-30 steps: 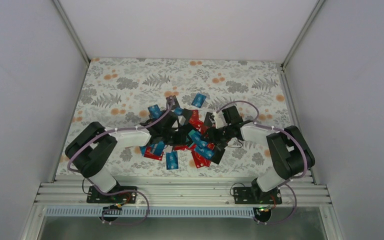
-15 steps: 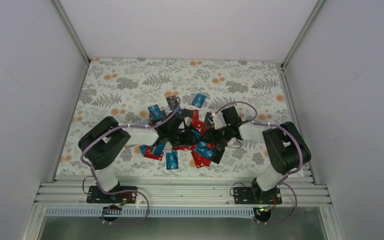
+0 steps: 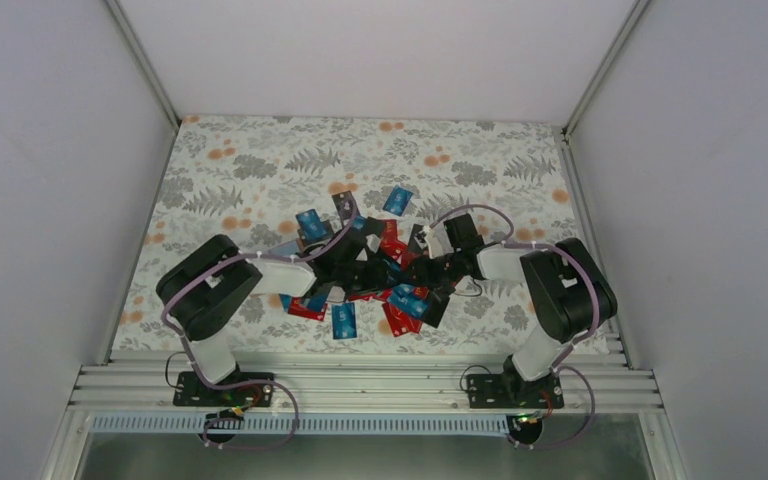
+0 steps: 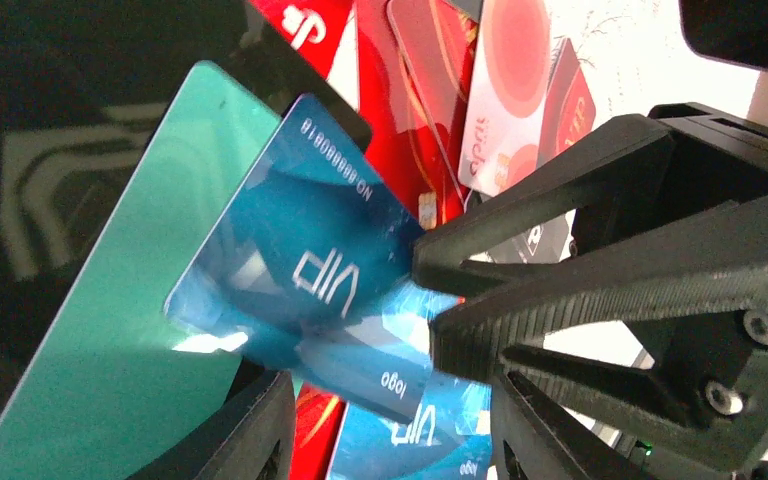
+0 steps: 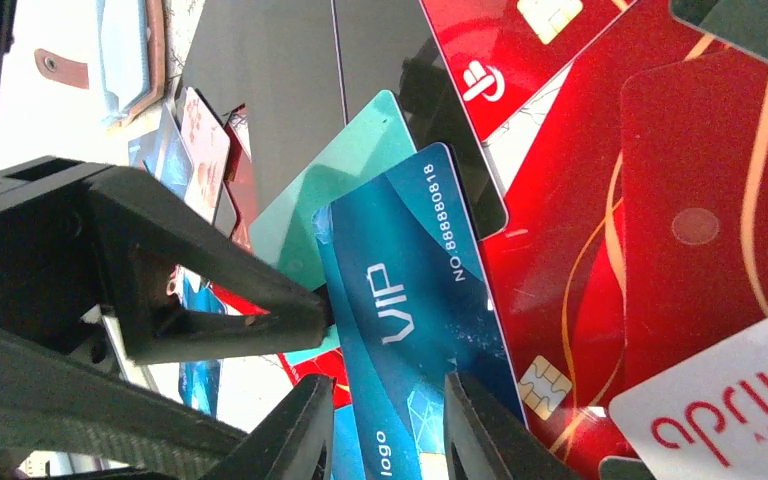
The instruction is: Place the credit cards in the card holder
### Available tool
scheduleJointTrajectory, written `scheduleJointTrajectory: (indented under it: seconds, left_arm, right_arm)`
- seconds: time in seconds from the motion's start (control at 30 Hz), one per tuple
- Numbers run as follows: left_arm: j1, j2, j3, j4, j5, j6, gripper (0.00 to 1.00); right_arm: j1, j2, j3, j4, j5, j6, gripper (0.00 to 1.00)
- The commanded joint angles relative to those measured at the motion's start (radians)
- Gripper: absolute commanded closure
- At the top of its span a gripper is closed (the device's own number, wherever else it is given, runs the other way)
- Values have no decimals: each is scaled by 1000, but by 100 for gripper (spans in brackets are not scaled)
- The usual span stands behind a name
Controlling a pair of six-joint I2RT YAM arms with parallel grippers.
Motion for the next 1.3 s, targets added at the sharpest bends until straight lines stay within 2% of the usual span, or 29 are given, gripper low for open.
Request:
scheduleJointTrajectory:
  seconds: [0.0, 0.17, 0.37, 0.7, 1.27]
  left_arm:
    - [-27, -77, -44, -93, -84, -85, 48]
    - [-34, -91, -67, -91, -94, -140, 47]
    - [-34, -45, -74, 1, -85, -152, 47]
    - [-34, 24, -47, 60, -61, -155, 47]
    - [-34, 76, -54, 160, -43, -185, 47]
  right_arm:
    - [3, 31, -32, -58, 65, -6, 69]
    - [3, -9, -1, -76, 85, -1, 69]
    - [3, -45, 27, -81, 136, -4, 68]
    - [3, -53, -22, -52, 162, -2, 68]
    - [7, -63, -110, 35, -38, 72, 70]
